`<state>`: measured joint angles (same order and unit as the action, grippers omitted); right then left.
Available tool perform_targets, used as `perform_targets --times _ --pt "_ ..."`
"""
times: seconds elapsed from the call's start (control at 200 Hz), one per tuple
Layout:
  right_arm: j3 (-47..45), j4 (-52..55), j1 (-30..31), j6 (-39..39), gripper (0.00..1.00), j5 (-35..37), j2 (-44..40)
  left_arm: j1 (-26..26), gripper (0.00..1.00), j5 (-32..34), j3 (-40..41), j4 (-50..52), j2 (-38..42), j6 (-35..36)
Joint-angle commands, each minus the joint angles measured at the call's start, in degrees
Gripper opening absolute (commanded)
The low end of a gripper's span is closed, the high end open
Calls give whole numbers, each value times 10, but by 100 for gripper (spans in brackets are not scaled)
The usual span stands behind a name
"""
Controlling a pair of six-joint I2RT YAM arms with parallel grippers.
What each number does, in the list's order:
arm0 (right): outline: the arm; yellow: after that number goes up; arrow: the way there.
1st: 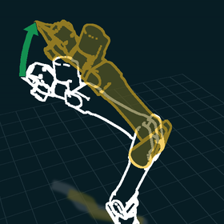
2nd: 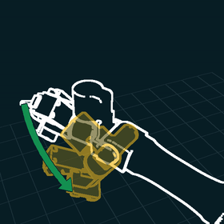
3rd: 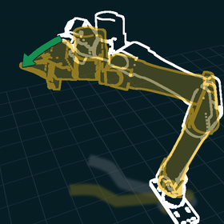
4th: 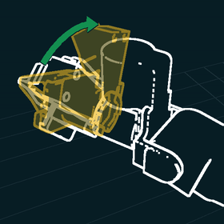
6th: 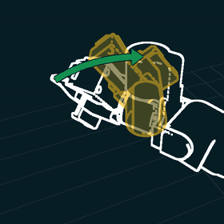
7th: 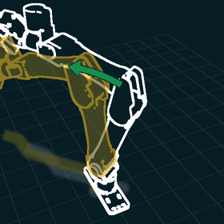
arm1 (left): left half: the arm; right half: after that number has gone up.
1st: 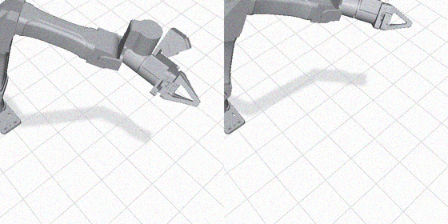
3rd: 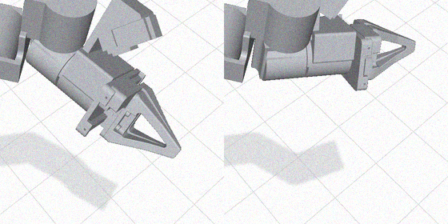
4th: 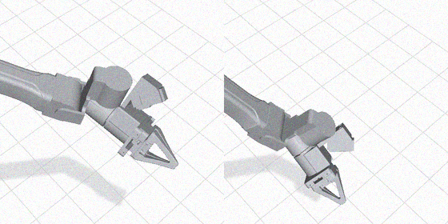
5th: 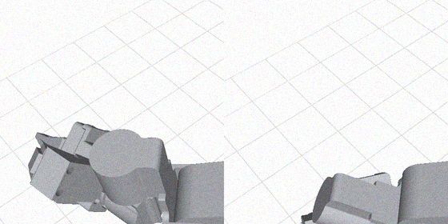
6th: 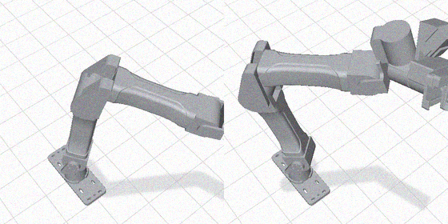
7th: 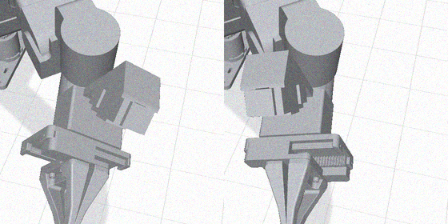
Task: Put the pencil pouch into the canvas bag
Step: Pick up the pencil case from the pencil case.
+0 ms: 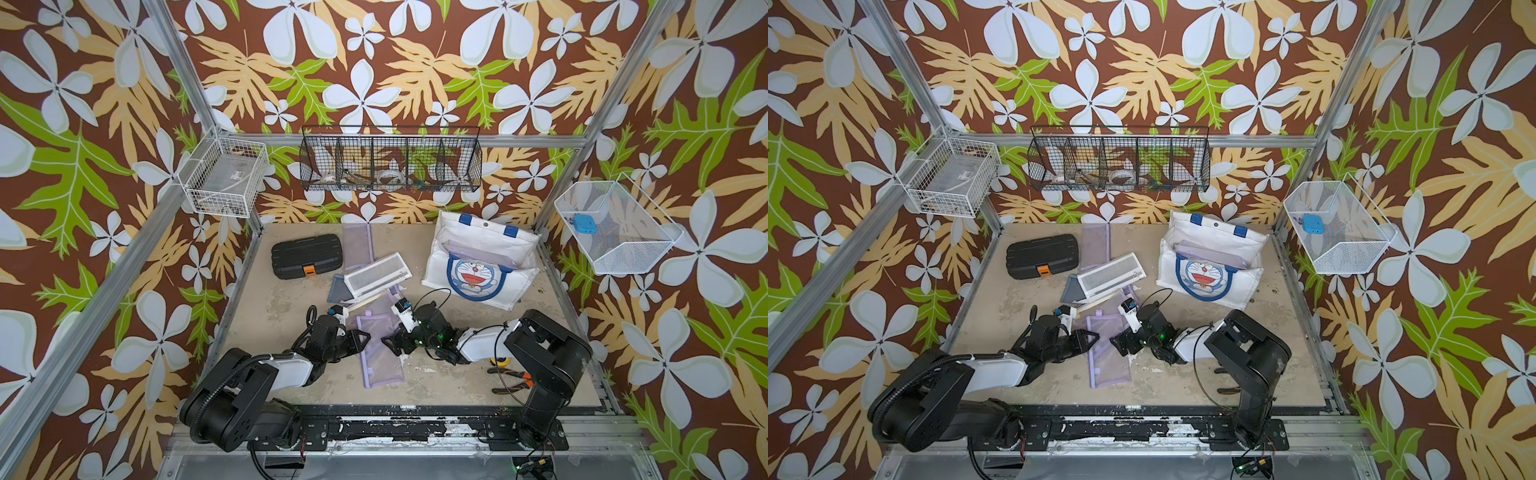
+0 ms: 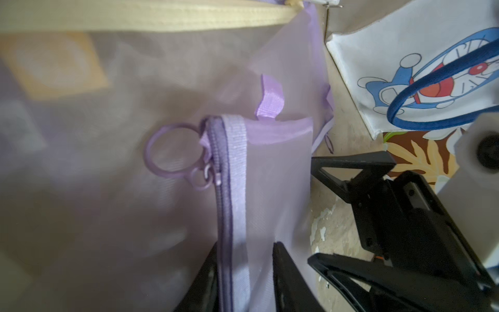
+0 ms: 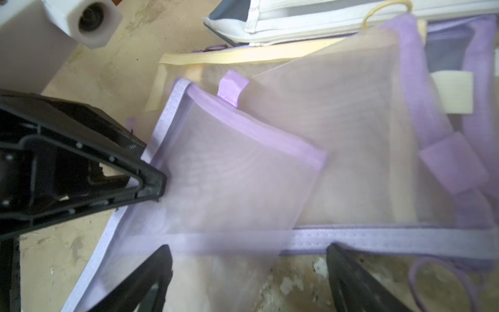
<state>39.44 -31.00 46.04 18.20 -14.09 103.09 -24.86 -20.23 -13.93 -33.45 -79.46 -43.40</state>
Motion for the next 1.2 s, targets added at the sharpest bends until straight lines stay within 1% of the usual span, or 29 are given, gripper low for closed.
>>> perform_targets --times 0.0,0.1,0.145,0.25,0.425,0.571,0.681,0.766,0.896,1.081,1.196 --pt "-2 52 6 17 88 -10 12 1 24 -36 3 -52 -5 -10" --pt "-1 61 8 12 88 -4 2 1 6 -31 -1 -26 17 0" --pt "-3 68 10 9 88 -1 -8 1 0 -24 -2 -7 36 5" --pt "-14 85 10 1 90 -5 -49 1 0 -5 -12 49 95 16" --pt "-35 134 10 -18 94 -11 -188 1 0 27 -40 149 235 41" --pt "-9 212 10 -55 96 8 -300 1 0 17 -56 175 350 62" --pt "9 244 10 -75 97 9 -367 1 0 -5 -86 195 400 88" --pt "24 262 10 -85 99 -3 -402 1 0 -33 -103 183 428 104" --pt "37 264 9 -88 100 -48 -441 1 0 -82 -112 122 458 105" --pt "50 237 9 -81 100 -128 -466 1 0 -149 -111 31 472 90" --pt "48 224 9 -75 100 -157 -479 1 0 -185 -108 -25 473 75"
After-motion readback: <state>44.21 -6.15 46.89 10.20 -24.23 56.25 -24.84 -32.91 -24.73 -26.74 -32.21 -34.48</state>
